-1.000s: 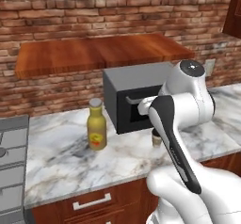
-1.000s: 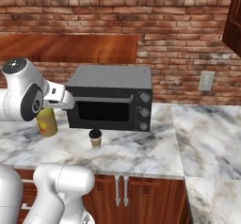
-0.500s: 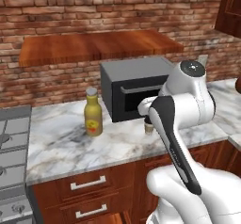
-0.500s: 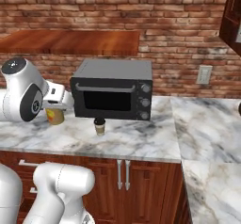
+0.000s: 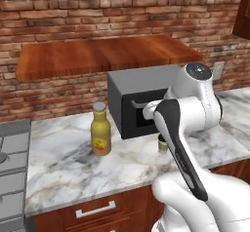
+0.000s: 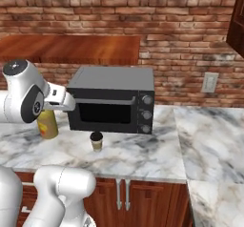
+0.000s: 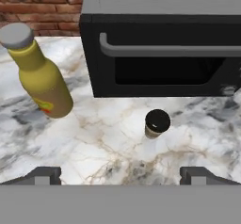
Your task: Move the drinks to the dining counter.
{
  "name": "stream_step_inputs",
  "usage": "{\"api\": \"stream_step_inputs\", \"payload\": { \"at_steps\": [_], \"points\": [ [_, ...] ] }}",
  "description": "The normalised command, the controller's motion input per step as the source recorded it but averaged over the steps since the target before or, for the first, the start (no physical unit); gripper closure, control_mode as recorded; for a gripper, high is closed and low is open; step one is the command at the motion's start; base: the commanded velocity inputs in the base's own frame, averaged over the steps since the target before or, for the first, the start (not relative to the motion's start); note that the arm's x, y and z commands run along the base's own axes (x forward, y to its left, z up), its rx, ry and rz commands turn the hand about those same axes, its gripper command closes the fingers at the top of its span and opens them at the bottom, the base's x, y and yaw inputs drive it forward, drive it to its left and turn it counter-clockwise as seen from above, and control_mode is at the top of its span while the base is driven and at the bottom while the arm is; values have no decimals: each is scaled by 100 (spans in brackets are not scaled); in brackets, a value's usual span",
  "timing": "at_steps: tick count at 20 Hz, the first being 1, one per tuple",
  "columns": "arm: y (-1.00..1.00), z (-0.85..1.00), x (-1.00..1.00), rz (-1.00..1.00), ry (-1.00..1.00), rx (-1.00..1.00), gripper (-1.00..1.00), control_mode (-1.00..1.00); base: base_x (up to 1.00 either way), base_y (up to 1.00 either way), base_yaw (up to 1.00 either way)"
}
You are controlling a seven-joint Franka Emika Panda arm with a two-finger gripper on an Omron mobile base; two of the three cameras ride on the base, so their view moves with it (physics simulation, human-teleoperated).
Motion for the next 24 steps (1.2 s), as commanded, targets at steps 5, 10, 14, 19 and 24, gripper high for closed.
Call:
{"api": "stream_step_inputs", "payload": {
  "at_steps": [5, 10, 14, 19, 24],
  "points": [
    [0, 0, 0, 0, 0, 0, -100, 100, -10, 100, 0],
    [0, 0, 0, 0, 0, 0, -100, 100, -86, 100, 4],
    [0, 0, 0, 0, 0, 0, -100, 100, -100, 100, 12],
    [0, 0, 0, 0, 0, 0, -100, 100, -63, 100, 12],
    [0, 0, 0, 0, 0, 0, -100, 100, 21, 100, 2]
  ]
}}
